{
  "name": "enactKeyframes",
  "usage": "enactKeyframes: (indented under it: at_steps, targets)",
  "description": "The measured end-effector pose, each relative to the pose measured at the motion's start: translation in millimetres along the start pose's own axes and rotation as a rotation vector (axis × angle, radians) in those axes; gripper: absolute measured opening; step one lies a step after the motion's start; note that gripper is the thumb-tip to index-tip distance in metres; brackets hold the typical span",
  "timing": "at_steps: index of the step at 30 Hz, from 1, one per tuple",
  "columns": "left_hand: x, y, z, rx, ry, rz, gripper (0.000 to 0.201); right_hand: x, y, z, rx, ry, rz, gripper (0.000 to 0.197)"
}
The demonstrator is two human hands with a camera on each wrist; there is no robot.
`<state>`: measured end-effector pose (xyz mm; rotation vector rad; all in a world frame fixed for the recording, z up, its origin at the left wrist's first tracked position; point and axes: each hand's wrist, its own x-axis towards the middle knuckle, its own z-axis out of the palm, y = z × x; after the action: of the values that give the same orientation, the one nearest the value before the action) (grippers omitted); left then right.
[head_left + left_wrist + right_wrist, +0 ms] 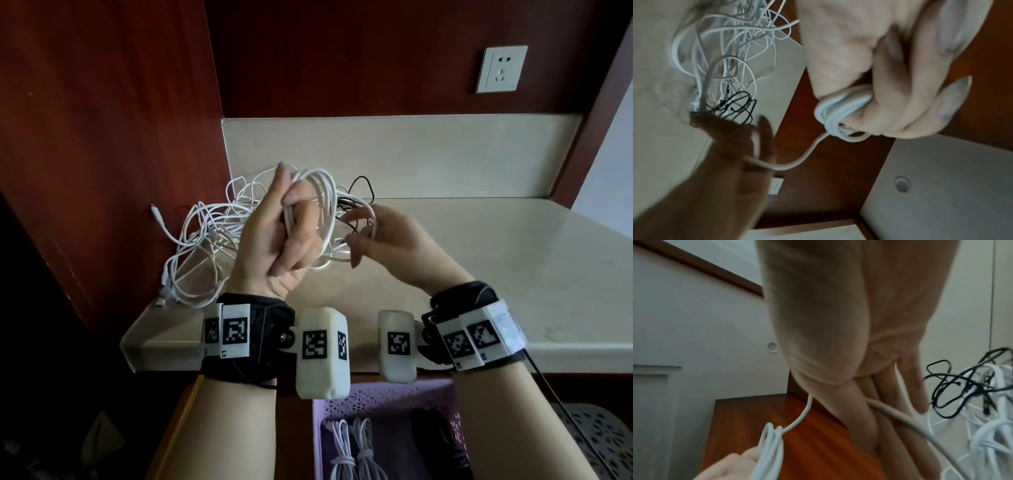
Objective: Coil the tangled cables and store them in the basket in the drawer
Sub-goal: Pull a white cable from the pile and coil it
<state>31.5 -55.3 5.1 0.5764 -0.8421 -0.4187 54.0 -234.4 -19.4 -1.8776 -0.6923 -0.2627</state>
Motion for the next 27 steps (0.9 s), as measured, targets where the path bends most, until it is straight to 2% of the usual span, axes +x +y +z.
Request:
enactKeyframes:
  at_steps: [2, 4, 6, 7, 9, 12, 13, 15, 18, 21, 24, 27]
  targets:
    - [-0.2, 3.7, -3.7, -0.177, -0.057, 0.088, 0.05, -1.9, 4.6, 1.3, -0.084, -0.159, 0.064, 0.017]
    - [-0.4, 5.8, -5.7, -0.239, -0.042, 0.186, 0.048, -2.8, 8.3, 4.4, -0.113, -0.271, 0.086, 0.022]
    - [-0.1, 6.0, -5.0, -0.246, 0.0, 0.295, 0.041, -2.2, 10.1, 7.2, -0.1, -0.313, 0.097, 0.025]
    - [0.1, 5.8, -4.4, -0.241, 0.043, 0.357, 0.039, -1.1, 11.3, 7.7, -0.091, -0.285, 0.094, 0.023]
    - [0.1, 6.8, -4.4, -0.2, 0.178, 0.473, 0.041, 0.0, 9.1, 4.1, -0.09, -0.106, 0.07, 0.022]
    - [0.2, 9.1, -3.9, -0.047, 0.33, 0.556, 0.048, -1.7, -7.8, -6.5, -0.117, 0.293, 0.006, 0.019]
    - [1.2, 8.6, -2.2, 0.007, 0.378, 0.566, 0.048, -2.1, -14.0, -9.0, -0.166, 0.382, -0.021, 0.015]
    - [3.5, 6.5, 1.2, 0.081, 0.467, 0.573, 0.047, -3.9, -24.3, -12.2, -0.334, 0.443, -0.071, 0.006]
    - [5.2, 4.1, 3.4, 0.124, 0.549, 0.58, 0.044, -6.5, -29.1, -13.5, -0.59, 0.288, -0.055, 0.007]
    - [7.1, 3.5, 3.8, 0.209, 0.628, 0.555, 0.043, -5.0, -29.3, -10.9, -0.649, 0.071, -0.08, 0.02]
    - [11.8, -3.8, 3.1, 0.482, 0.75, 0.487, 0.044, -5.0, -38.2, -3.2, -0.718, -0.05, -0.092, 0.018]
    - [15.2, -14.1, -1.3, 0.777, 0.767, 0.391, 0.026, -9.2, -45.4, -2.0, -0.713, -0.145, -0.107, 0.017]
